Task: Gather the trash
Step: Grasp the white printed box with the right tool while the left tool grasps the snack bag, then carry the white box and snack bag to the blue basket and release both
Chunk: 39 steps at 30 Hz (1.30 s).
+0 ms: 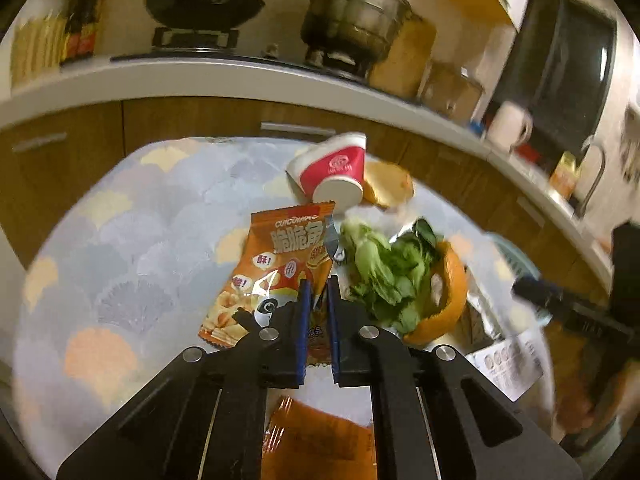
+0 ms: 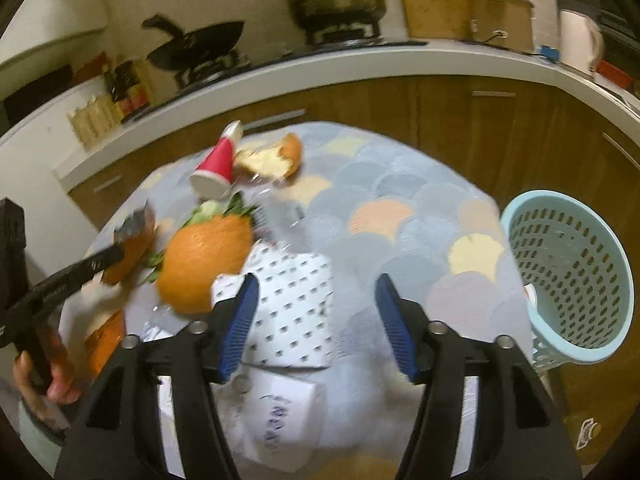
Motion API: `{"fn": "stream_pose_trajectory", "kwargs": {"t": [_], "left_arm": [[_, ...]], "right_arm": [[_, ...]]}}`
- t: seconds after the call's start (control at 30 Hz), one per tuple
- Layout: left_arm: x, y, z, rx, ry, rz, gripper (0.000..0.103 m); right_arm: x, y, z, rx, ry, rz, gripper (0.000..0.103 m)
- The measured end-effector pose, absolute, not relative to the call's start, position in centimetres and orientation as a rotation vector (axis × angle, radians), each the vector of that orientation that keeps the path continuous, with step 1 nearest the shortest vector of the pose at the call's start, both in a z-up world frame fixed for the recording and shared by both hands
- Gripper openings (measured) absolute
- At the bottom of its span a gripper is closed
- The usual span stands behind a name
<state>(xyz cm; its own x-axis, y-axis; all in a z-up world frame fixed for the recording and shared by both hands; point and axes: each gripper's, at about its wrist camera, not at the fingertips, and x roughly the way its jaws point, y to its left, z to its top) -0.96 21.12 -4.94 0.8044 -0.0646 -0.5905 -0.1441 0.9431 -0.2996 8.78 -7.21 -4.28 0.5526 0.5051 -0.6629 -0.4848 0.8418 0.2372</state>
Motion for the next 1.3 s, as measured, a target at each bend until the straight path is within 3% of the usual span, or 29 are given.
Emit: {"fn": "stream_pose_trajectory", "kwargs": {"t": [0.6, 0.93, 1.17, 1.2, 1.23, 1.3], "left_arm": [[-1.1, 20.2, -4.9, -0.281, 0.617, 0.073, 0.007], [-1.2, 20.0, -4.8, -0.279, 0.608, 0.069, 0.007], [-1.2, 20.3, -4.8, -0.293, 0.607, 0.061, 0.007], [-1.2, 20.4, -4.8, -0.294, 0.606, 0.059, 0.007], [-1.3, 20.4, -4.8, -0.297, 0.605, 0.056, 0.007], [-1.3, 20.5, -4.7, -0.302, 0.603, 0.042, 0.007]], "right_arm": [[5.4, -7.0, -6.0, 0.04, 0.92, 0.802, 0.07], [-3.2, -4.5, -5.6, -0.289, 0.828, 0.988, 0.07], [-2.5, -0.6, -7.1, -0.402, 0.812, 0.974, 0.07], [-2.2, -0.3, -7.3, -0.4, 0.813, 0.968, 0.068], [-2.0, -0.1, -7.5, -0.393, 0.816, 0.965, 0.057], [-2.0, 0.0, -7.3, -0.371, 0.799, 0.97, 0.055]]}}
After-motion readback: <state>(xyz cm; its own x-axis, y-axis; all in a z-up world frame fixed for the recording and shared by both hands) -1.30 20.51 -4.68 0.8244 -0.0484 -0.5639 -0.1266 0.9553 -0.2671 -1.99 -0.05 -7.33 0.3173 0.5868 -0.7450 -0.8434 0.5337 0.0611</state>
